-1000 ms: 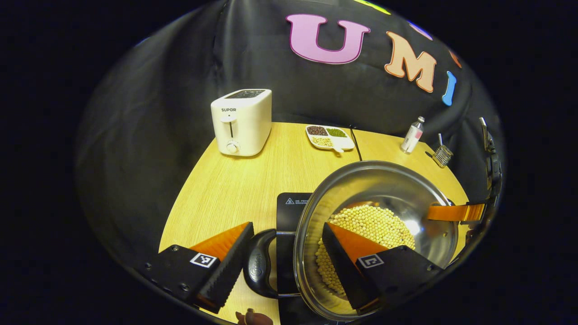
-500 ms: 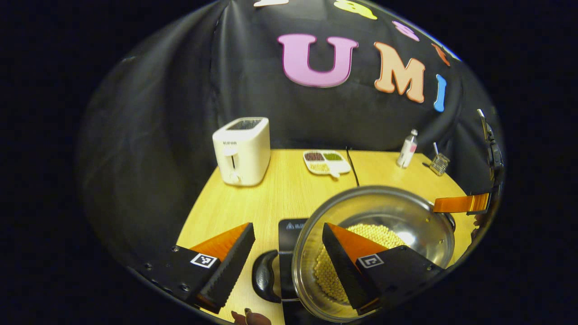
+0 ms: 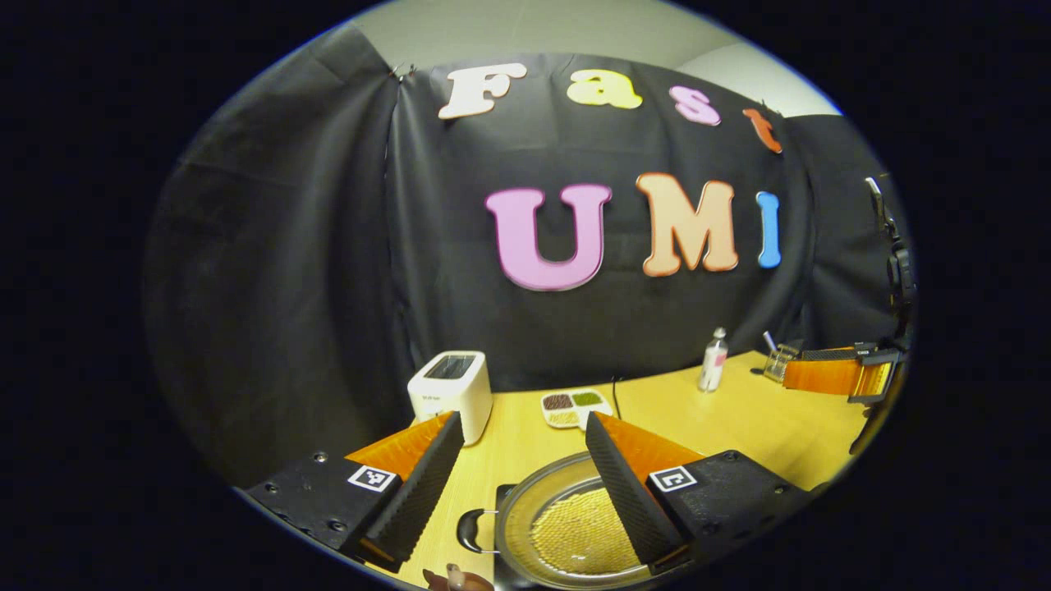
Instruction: First push the handle of the pot to place it horizontally, then grasp the pot with both hands and set it on the induction cooktop.
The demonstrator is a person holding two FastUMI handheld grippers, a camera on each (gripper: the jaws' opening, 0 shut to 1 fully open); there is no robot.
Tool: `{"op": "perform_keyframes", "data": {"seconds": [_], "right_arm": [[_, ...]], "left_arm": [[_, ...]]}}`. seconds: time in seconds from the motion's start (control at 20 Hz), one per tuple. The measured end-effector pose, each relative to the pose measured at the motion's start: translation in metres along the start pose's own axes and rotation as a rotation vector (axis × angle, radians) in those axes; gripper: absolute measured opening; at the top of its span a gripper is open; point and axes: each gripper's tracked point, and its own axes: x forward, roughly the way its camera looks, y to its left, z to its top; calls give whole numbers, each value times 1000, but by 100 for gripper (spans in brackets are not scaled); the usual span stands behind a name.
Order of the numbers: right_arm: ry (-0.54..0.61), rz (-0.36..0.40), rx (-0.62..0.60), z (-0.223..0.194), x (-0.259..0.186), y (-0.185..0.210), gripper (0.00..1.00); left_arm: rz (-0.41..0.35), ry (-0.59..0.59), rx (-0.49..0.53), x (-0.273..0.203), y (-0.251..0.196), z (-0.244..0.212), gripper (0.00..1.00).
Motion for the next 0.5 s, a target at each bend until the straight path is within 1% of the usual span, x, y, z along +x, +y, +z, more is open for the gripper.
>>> {"op": "perform_keyframes", "data": {"seconds": [0.05, 0.1, 0.15, 0.3, 0.4, 0.45, 0.5], "right_arm": [[-35, -1, -49, 16, -14, -9, 94], [-65, 11, -81, 26, -27, -15, 94], [-80, 27, -87, 33, -37, -18, 94], [-83, 86, -49, 44, -73, -38, 94], [-102, 92, -41, 53, -90, -70, 94], [-101, 97, -36, 53, -98, -81, 94], [-98, 99, -34, 52, -107, -96, 94]], "left_arm": [[-11, -20, -7, -9, -17, 12, 96], [-19, -46, -27, -19, -38, 24, 94], [-32, -63, -46, -28, -59, 34, 96], [-16, -87, -90, -50, -110, 45, 96], [7, -116, -106, -64, -139, 55, 96], [15, -117, -106, -69, -153, 58, 94], [28, -116, -102, -74, -165, 57, 96]]}}
